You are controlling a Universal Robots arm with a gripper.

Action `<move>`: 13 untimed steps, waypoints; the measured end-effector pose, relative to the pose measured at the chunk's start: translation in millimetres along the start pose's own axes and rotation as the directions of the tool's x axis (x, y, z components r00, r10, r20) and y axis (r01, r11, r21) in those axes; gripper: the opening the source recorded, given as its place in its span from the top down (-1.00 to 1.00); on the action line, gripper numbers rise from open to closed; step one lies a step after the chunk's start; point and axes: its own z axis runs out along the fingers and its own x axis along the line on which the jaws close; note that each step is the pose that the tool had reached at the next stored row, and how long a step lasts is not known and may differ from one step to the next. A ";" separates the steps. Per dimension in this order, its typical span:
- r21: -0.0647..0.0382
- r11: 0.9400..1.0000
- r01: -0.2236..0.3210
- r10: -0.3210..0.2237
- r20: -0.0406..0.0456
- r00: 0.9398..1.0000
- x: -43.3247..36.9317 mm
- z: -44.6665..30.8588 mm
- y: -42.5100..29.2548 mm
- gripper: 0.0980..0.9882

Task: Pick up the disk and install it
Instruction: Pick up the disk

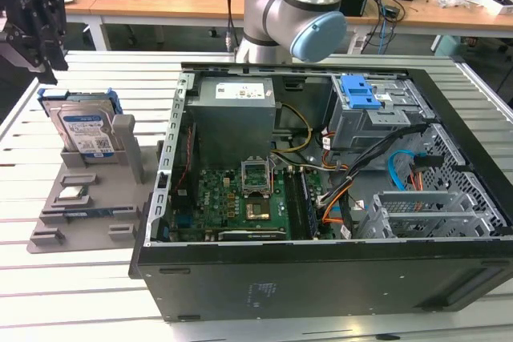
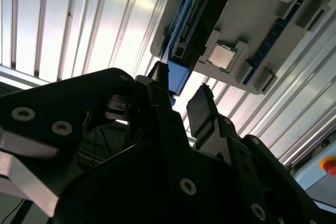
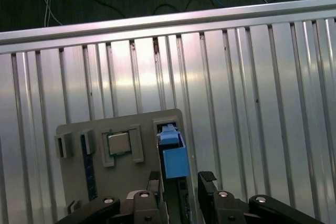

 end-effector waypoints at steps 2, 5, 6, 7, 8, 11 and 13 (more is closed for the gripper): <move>0.000 1.000 0.000 0.000 0.000 1.000 0.0 5.8 -0.3 0.28; 0.000 1.000 0.002 -0.002 0.000 1.000 0.1 12.0 -0.5 0.28; 0.000 1.000 0.008 -0.008 0.000 1.000 0.1 14.3 -0.6 0.28; 0.000 1.000 0.014 -0.014 -0.001 1.000 0.1 15.2 -0.7 0.28; 0.000 1.000 0.024 -0.024 -0.001 1.000 0.1 16.4 -0.7 0.28; -0.001 0.997 0.075 -0.075 -0.003 0.997 0.3 24.2 -1.0 0.28; -0.001 0.997 0.075 -0.075 -0.003 0.997 0.5 27.7 -1.2 0.28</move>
